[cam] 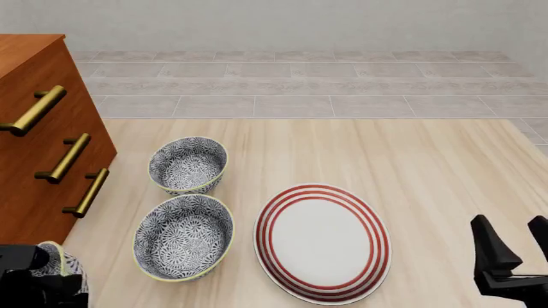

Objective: Put the bowl at the front on the plate.

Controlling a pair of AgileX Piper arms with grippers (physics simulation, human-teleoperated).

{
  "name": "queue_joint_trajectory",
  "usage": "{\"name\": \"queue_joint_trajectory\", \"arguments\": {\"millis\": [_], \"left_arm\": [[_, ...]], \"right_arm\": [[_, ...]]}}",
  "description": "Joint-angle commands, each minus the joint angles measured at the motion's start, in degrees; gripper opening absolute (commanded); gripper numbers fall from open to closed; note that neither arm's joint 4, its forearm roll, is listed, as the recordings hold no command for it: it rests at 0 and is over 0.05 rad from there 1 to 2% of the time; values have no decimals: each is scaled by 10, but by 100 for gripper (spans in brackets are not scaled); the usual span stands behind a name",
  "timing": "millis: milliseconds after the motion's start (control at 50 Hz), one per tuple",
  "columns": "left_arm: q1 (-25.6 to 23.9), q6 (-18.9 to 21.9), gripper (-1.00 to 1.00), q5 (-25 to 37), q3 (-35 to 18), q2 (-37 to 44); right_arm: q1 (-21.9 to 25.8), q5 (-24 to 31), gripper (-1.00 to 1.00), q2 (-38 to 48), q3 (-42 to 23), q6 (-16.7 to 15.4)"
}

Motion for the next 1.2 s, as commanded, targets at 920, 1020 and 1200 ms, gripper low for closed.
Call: {"name": "queue_joint_trajectory", "arguments": {"millis": [920, 1020, 1200], "left_arm": [[-153, 203, -100, -75, -223, 36], [-192, 252, -100, -84, -218, 36], [-241, 296, -100, -83, -219, 40]], "right_arm": [[-2, -5, 100, 6, 0, 3], [-2, -7, 100, 7, 0, 4], [-3, -9, 100, 9, 0, 4]]}}
